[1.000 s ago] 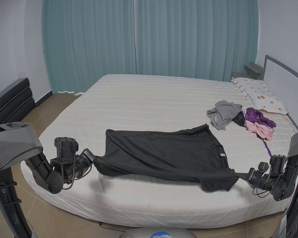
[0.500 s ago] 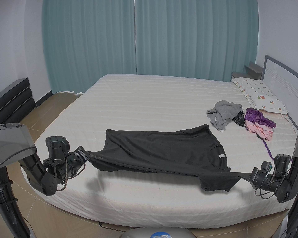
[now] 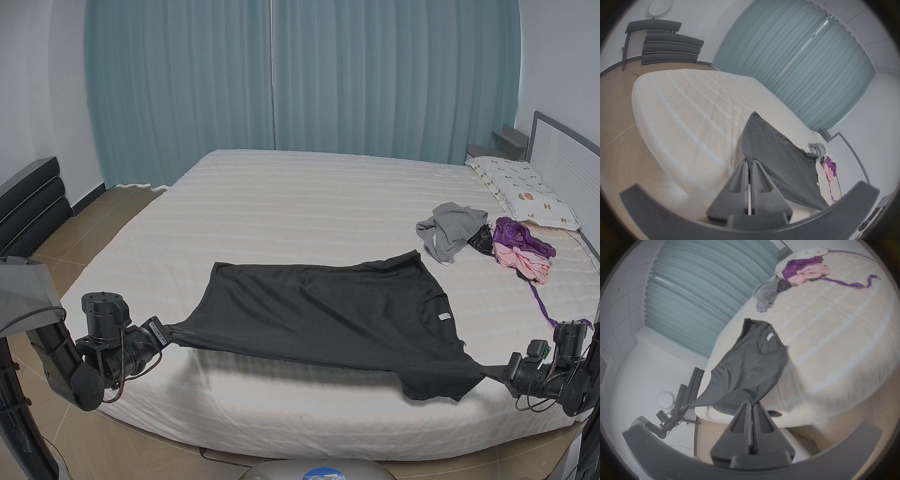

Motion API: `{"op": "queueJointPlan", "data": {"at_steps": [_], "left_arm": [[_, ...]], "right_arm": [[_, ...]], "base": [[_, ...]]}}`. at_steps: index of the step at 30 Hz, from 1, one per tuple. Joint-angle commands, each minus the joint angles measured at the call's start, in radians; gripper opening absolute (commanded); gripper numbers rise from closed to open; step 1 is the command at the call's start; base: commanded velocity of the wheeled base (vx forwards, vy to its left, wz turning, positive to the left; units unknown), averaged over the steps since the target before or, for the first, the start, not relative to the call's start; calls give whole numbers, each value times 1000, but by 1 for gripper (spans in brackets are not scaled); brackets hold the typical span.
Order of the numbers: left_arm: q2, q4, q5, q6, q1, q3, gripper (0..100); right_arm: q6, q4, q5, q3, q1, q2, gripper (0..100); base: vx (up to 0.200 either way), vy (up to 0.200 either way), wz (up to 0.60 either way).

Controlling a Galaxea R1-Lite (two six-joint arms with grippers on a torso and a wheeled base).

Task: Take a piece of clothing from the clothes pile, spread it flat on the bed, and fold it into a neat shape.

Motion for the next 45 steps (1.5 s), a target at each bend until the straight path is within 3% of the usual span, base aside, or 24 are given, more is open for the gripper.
{"op": "queueJointPlan", "data": {"at_steps": [1,7,14,21,30,34,37,40,41,42,43,45], "left_arm": [[-5,0,-32,30,6,63,0],[-15,-13,-50,64,14,92,0],[-51,-3,-53,137,36,143,0],[0,-7,-53,162,28,191,0],[141,-13,-53,163,-1,204,0],[213,-14,-50,165,-38,200,0],[225,-14,-46,162,-40,192,0],[227,-14,-47,156,-40,188,0],[231,-14,-47,156,-40,183,0],[235,-14,-47,156,-40,180,0],[235,-16,-46,156,-40,174,100],[231,-16,-46,153,-40,169,100]], "right_arm": [[-40,93,-7,20,1,-33,0],[-214,246,-7,20,0,-14,0],[-234,248,-10,20,0,-8,0],[-269,245,-64,20,29,87,0],[-313,110,-82,20,61,211,0],[-304,-39,-148,20,106,313,0],[-306,-67,-202,20,124,343,0],[-306,-74,-211,20,130,348,0],[-304,-79,-208,20,132,349,100],[-301,-83,-204,20,132,346,100],[-298,-90,-199,20,130,342,100],[-266,-116,-190,20,129,329,100]], "base": [[0,0,0],[0,0,0],[0,0,0],[0,0,0],[0,0,0],[0,0,0],[0,0,0],[0,0,0],[0,0,0],[0,0,0],[0,0,0],[0,0,0]]}}
